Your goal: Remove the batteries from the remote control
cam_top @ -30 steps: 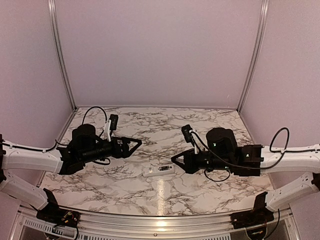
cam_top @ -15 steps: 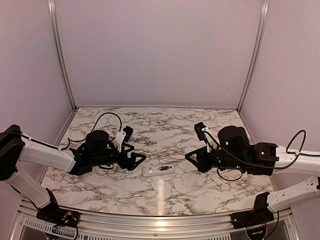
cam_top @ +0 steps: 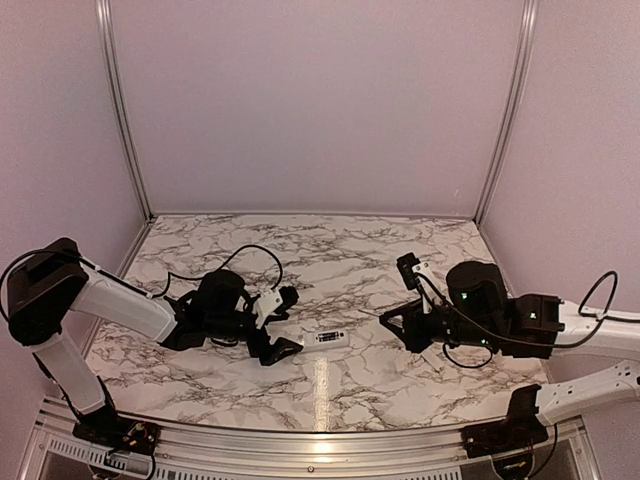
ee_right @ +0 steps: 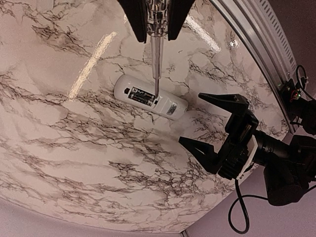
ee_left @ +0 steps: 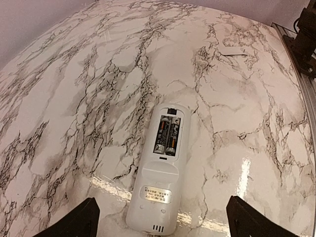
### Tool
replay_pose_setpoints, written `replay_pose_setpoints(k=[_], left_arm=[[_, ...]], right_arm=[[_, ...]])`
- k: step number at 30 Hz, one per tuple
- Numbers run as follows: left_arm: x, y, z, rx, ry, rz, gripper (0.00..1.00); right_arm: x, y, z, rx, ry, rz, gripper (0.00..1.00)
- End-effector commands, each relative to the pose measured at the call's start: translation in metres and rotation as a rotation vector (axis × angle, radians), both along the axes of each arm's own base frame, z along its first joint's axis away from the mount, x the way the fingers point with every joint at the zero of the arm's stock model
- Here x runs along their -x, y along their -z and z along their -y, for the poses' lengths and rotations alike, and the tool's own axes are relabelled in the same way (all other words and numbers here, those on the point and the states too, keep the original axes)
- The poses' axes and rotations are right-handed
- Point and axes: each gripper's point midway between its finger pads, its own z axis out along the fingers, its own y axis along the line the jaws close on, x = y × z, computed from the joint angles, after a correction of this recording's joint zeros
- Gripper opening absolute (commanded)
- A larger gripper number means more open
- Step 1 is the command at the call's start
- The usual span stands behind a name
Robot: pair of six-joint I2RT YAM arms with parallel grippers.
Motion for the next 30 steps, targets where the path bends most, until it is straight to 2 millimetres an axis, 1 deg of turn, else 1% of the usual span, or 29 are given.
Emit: replay_pose_setpoints(k=[1,6,10,15,24,30], left_arm=[[0.001,0.01,0.005,-0.022,0.062,0.067,0.94],[-0.005,0.026,0.007,-0.063,0.072,0.096,0.93],[-0.004,0.034,0.011,-0.06,0.105,0.112,0.91],[-0.001,0.041,0.014,-0.052,0.143,0.139,0.9],[-0.003,0.053,0.015,-0.088,0.17,0.153,0.88],[0.0,0.05,0.017,-0.053,0.224,0.1,0.85]], right_arm=[[-0.002,-0.009,0.003,-0.019,-0.001,0.042,0.0],[-0.002,-0.007,0.003,-0.004,-0.008,0.046,0.0],[-0.003,-0.005,0.002,0.006,-0.01,0.048,0.0],[-0.004,-0.003,0.002,0.01,-0.007,0.044,0.0],[-0.005,-0.001,-0.002,-0.004,-0.009,0.04,0.0],[-0.005,0.001,-0.006,-0.006,-0.016,0.031,0.0]])
